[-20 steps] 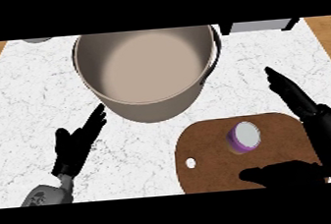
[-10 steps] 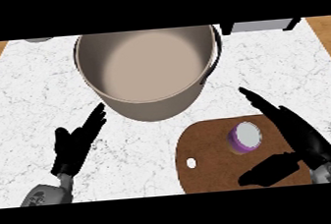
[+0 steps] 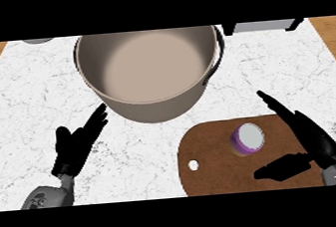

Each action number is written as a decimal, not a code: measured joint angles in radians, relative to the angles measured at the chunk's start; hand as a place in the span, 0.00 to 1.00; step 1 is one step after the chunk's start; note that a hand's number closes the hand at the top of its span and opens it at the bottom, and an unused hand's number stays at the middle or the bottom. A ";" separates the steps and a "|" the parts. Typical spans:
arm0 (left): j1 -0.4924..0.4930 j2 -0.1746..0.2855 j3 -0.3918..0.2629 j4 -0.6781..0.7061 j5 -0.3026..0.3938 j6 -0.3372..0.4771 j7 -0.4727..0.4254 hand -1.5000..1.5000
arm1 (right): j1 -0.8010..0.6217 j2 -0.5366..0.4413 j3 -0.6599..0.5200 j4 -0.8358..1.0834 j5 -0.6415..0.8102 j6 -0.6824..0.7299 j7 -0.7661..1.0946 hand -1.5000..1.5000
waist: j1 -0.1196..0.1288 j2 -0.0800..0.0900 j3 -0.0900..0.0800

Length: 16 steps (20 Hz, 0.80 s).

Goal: Pick the can from the cutting board and place it in the pot

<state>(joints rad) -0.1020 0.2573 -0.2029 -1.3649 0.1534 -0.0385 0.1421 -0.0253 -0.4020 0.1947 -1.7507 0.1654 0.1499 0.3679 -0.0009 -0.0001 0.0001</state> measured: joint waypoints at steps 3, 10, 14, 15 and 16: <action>0.009 -0.014 0.009 -0.021 -0.015 -0.001 0.013 0.50 | 0.018 0.006 -0.046 0.017 -0.034 0.040 -0.056 0.00 | 0.000 0.000 0.000; 0.035 -0.025 0.023 -0.024 -0.031 -0.020 -0.014 0.50 | 0.051 0.058 -0.108 0.087 -0.152 0.112 -0.198 0.00 | 0.000 0.000 0.000; 0.027 -0.028 0.040 -0.032 -0.035 -0.034 0.009 0.50 | 0.039 0.120 -0.115 0.162 -0.176 0.120 -0.245 0.00 | 0.001 0.000 0.000; 0.029 -0.032 0.039 -0.041 -0.038 -0.036 0.016 0.50 | 0.028 0.137 -0.113 0.189 -0.174 0.117 -0.254 0.00 | 0.002 0.000 0.000; 0.033 -0.029 0.046 -0.045 -0.037 -0.043 0.016 0.50 | 0.018 0.148 -0.123 0.214 -0.181 0.119 -0.258 0.00 | 0.002 0.000 0.000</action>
<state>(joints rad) -0.0687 0.2279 -0.1567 -1.4095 0.1162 -0.0815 0.1579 -0.0077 -0.2543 0.0721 -1.5371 -0.0152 0.2687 0.1096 0.0016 0.0001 0.0003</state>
